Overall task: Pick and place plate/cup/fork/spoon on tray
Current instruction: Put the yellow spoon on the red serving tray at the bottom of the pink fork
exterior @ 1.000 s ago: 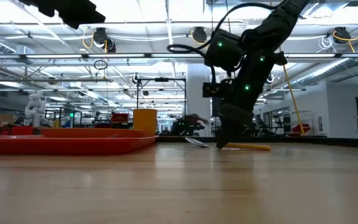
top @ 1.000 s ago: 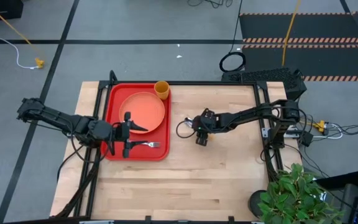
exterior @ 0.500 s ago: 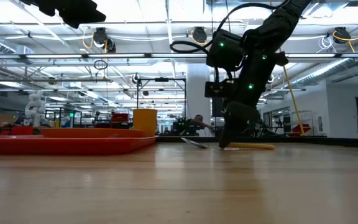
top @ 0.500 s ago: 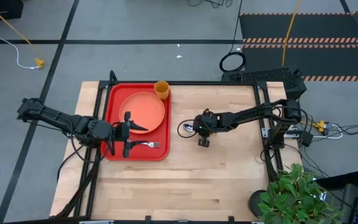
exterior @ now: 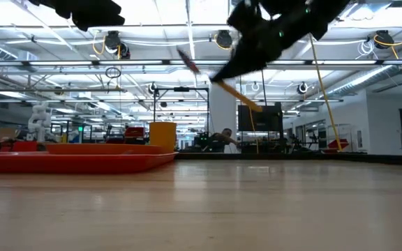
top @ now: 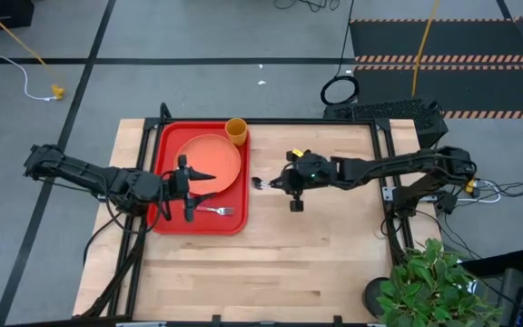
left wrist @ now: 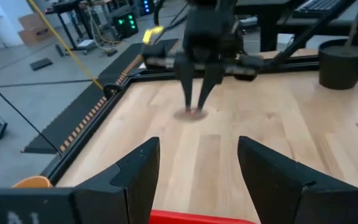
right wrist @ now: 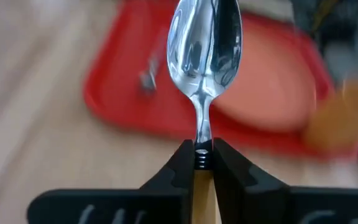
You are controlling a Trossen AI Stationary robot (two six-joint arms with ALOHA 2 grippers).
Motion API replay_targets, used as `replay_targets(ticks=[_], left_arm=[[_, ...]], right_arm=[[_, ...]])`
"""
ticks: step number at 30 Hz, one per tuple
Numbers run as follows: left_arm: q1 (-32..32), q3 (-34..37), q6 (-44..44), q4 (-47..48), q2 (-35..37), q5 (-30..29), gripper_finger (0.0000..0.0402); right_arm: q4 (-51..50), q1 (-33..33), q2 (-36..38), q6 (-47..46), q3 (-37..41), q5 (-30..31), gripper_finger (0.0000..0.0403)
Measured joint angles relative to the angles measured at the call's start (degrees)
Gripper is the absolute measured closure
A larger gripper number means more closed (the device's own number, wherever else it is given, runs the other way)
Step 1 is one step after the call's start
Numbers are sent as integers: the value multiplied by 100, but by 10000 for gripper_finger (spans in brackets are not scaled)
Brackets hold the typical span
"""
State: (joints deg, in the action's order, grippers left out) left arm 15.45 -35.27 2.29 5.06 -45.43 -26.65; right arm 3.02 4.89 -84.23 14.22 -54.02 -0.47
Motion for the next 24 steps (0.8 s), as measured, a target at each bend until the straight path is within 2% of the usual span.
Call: replay_targets(ticks=[5, 9, 15, 20, 24], left_arm=[[-24, -2, -154, -138, -231, 118, 183], [6, -2, 22, -691, -694, 269, 180], [-122, -4, 396, -1883, -1493, 350, 133], [-275, -4, 644, -2862, -2022, 684, 77], [-442, -4, 666, -3592, -2481, 905, 63]], right_arm=[[1323, -24, 117, 481, -4, -894, 380], [2125, -24, 92, 750, -4, -1742, 381], [3024, -11, 85, 894, -4, -2542, 381], [3443, -10, 83, 903, -4, -2846, 381], [3814, -16, 12, 891, -7, -2857, 381]])
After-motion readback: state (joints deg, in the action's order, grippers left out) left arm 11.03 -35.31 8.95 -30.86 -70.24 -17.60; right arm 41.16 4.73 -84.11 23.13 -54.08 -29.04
